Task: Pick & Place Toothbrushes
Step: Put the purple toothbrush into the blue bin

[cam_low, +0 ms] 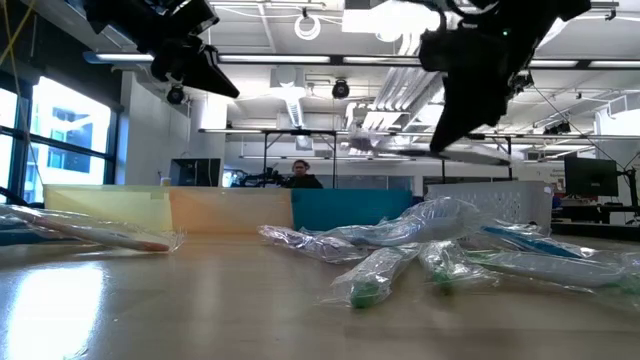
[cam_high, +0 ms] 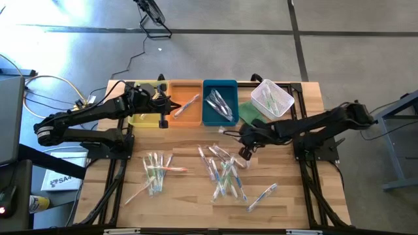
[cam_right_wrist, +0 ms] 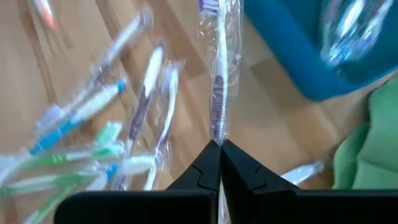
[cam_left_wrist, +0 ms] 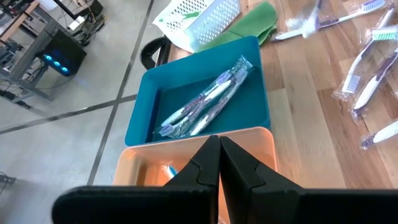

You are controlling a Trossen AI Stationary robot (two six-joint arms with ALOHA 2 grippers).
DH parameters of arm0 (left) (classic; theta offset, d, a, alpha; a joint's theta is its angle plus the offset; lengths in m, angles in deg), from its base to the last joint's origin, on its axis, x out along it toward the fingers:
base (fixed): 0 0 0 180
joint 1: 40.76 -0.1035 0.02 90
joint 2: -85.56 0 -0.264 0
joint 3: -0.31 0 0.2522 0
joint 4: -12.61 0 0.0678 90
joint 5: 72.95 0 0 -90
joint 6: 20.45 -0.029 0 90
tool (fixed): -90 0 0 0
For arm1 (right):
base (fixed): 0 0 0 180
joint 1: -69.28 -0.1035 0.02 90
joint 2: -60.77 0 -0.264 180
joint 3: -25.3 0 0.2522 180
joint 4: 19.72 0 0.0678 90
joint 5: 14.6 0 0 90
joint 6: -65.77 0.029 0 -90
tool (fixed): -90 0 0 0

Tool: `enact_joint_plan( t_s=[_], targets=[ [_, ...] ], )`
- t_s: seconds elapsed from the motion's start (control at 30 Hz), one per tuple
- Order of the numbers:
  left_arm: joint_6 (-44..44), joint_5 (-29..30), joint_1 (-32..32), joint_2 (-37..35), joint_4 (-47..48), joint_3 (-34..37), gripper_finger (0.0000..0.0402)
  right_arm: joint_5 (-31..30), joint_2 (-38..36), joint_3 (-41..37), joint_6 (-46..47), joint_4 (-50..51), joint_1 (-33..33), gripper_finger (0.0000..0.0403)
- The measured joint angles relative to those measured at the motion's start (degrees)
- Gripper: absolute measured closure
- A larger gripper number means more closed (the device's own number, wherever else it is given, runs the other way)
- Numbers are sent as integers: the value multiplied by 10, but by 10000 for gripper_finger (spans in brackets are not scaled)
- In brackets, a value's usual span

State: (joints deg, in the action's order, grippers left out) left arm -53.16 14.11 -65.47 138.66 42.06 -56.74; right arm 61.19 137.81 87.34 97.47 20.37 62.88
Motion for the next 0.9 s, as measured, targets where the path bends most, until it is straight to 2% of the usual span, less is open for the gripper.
enact_joint_plan(
  t_s=[0.37, 0.53, 0.9],
  targets=[
    [0, 0, 0, 0, 0, 0, 396, -66, -61, 0, -19, -4, 0, 400],
    [0, 0, 0, 0, 0, 0, 396, -69, -76, 0, -23, -11, 0, 400],
    [0, 0, 0, 0, 0, 0, 396, -103, -78, 0, -105, -74, 0, 400]
  ],
)
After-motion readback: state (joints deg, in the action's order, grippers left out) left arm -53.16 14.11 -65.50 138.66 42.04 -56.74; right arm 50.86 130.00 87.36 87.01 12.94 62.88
